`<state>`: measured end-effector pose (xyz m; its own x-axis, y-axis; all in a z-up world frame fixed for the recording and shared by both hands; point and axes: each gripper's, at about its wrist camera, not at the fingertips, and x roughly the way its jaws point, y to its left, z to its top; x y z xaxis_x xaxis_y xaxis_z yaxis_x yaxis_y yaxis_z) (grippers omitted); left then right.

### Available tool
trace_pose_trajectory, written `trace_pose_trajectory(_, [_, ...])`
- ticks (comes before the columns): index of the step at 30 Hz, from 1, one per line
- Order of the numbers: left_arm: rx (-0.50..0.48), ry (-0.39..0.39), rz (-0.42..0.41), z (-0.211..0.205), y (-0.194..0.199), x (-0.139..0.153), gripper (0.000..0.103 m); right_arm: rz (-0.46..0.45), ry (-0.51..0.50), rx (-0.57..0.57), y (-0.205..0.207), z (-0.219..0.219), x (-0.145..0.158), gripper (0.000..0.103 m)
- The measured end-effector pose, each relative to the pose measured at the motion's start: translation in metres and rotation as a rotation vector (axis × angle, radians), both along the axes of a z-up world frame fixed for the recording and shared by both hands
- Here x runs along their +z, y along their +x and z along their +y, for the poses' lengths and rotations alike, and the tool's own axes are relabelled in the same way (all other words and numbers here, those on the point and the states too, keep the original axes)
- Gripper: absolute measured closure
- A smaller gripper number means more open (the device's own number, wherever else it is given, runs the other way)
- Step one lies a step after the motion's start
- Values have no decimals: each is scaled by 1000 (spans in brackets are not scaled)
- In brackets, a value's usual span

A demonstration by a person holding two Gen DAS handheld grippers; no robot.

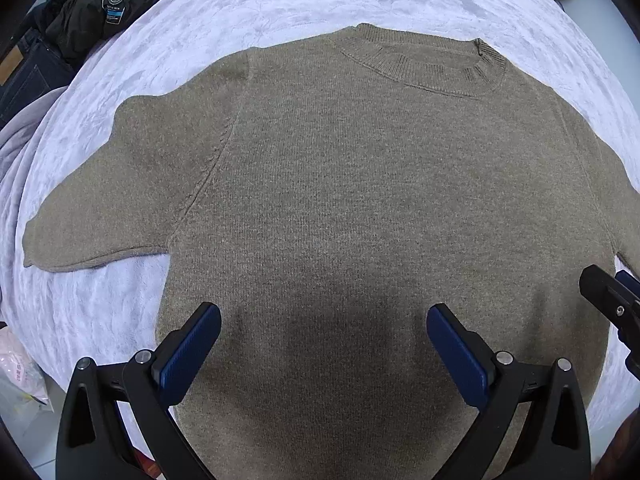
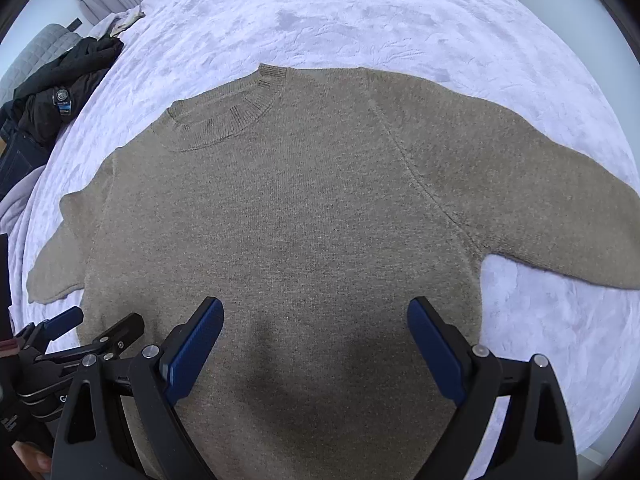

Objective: Fold small clothes

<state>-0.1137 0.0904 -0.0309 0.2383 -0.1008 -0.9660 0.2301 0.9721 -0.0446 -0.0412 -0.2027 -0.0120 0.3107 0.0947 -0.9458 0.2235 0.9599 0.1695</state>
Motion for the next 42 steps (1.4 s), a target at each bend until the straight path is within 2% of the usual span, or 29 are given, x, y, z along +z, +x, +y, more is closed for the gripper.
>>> trace_pose_trajectory(6, [-8,-5,4,50,-33,-6,0,5,-4,-6,-2,2,-1,8])
trace_pose_trajectory(7, [-18,-3,16,56,-12,1,0,5,-4,-7,-3,2,-1,8])
trace_pose_trajectory(10, [-13,-7,15,89,-32,0,0,6,-2,-9,-3,1,-1,8])
trace_pose_trajectory(11, [-1,-6,23,96,-14,1,0,7,-1,-9,-3,0,-1,8])
trace_pose_trajectory(13, [-7,9,22,70,-29,2,0,9,-1,-10,-4,1,-2,8])
trace_pose_trajectory(14, [-5,9,26,73,-25,4,0,10,0,-10,-4,1,-2,8])
trace_pose_trajectory(15, [-8,6,24,92,-39,3,0,10,-1,-10,-4,1,-2,8])
trace_pose_trajectory(16, [17,22,10,55,-66,-10,0,9,-1,-9,-5,1,-2,8])
trace_pose_trajectory(17, [18,24,8,53,-77,-11,0,8,0,-9,-5,1,-2,8])
trace_pose_trajectory(19, [20,38,21,25,-43,-16,0,8,-1,-9,-5,2,-2,8])
trace_pose_trajectory(20, [42,47,29,3,-10,-19,0,7,-1,-9,-5,2,-2,8])
trace_pose_trajectory(25, [54,46,26,36,-49,-16,0,7,1,-10,-6,3,-3,8])
trace_pose_trajectory(26, [57,51,29,19,-44,-15,0,6,2,-10,-6,3,-3,8])
trace_pose_trajectory(28, [64,56,35,3,-35,5,0,6,4,-10,-7,4,-3,8])
trace_pose_trajectory(30, [66,54,34,27,-60,8,0,6,4,-10,-9,5,-3,8])
trace_pose_trajectory(31, [73,51,38,51,-50,-3,0,7,4,-11,-8,5,-3,8])
trace_pose_trajectory(34, [72,48,35,93,-94,-2,0,6,3,-11,-8,5,-3,8])
trace_pose_trajectory(35, [73,52,37,82,-94,3,0,5,2,-12,-9,5,-4,8])
trace_pose_trajectory(37, [72,52,34,102,-118,3,0,5,2,-12,-10,6,-4,8])
trace_pose_trajectory(38, [68,57,36,88,-116,-4,0,4,2,-13,-11,6,-4,8])
trace_pose_trajectory(39, [67,55,34,107,-135,-4,0,4,2,-12,-11,6,-4,8])
trace_pose_trajectory(40, [70,59,37,89,-129,0,0,4,2,-12,-12,6,-5,8])
trace_pose_trajectory(42, [71,57,35,119,-165,-2,0,4,2,-12,-12,6,-5,8])
